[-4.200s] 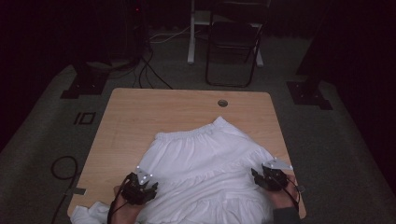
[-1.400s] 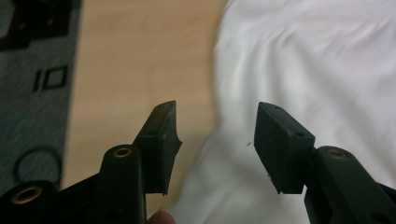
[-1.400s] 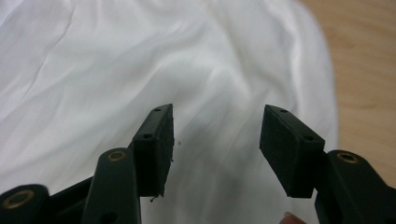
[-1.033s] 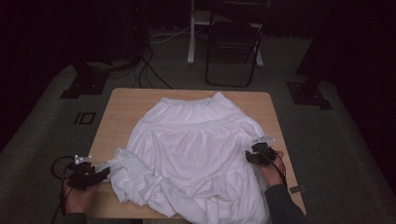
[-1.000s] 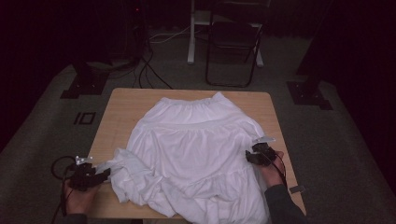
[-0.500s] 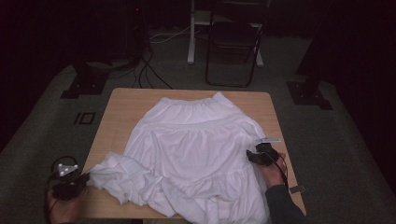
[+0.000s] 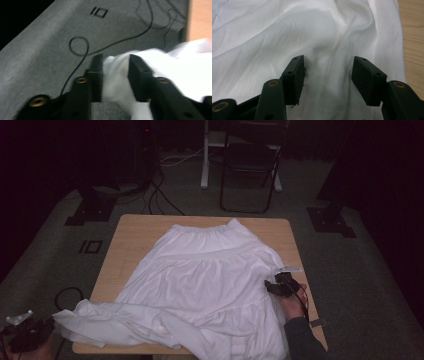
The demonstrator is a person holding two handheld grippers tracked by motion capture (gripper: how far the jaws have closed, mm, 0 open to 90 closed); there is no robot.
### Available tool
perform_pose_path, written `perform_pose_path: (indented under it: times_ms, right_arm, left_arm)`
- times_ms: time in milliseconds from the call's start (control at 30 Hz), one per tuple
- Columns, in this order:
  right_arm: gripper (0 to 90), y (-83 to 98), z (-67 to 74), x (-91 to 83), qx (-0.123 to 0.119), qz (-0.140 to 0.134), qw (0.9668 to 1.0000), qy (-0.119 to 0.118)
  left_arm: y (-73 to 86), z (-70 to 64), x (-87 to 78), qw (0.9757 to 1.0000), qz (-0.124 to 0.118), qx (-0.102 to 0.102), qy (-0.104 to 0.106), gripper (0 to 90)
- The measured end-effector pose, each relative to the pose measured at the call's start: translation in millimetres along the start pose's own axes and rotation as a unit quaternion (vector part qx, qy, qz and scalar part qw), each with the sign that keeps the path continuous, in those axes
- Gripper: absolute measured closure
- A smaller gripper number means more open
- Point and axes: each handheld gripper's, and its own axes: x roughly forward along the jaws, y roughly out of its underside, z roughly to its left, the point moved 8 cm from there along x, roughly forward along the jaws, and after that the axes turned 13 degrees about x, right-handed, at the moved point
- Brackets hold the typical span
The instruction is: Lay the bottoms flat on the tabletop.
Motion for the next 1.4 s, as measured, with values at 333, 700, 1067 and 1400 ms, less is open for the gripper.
perform_pose_path:
  times_ms: [333, 700, 1067, 1400]
  right_arm:
    - [43.4, 0.5, -0.5, 0.1, 0.005, -0.003, 1.0000, -0.003]
    - [43.4, 0.9, -0.7, 0.1, 0.006, -0.004, 1.0000, -0.006]
    - [43.4, 1.0, -0.8, 0.1, 0.007, -0.004, 0.9999, -0.006]
    - [43.4, 1.1, -0.9, 0.0, 0.008, -0.004, 0.9999, -0.006]
  left_arm:
    - [-38.8, -107.5, 4.8, 0.9847, -0.019, 0.102, 0.140, 46.4]
    - [-15.6, -174.8, 13.0, 0.9600, 0.039, 0.183, 0.208, 61.2]
    - [18.1, -135.6, -28.0, 0.9606, 0.036, 0.194, 0.195, 90.0]
    - [37.7, -88.7, -39.7, 0.9742, 0.047, 0.161, 0.151, 84.7]
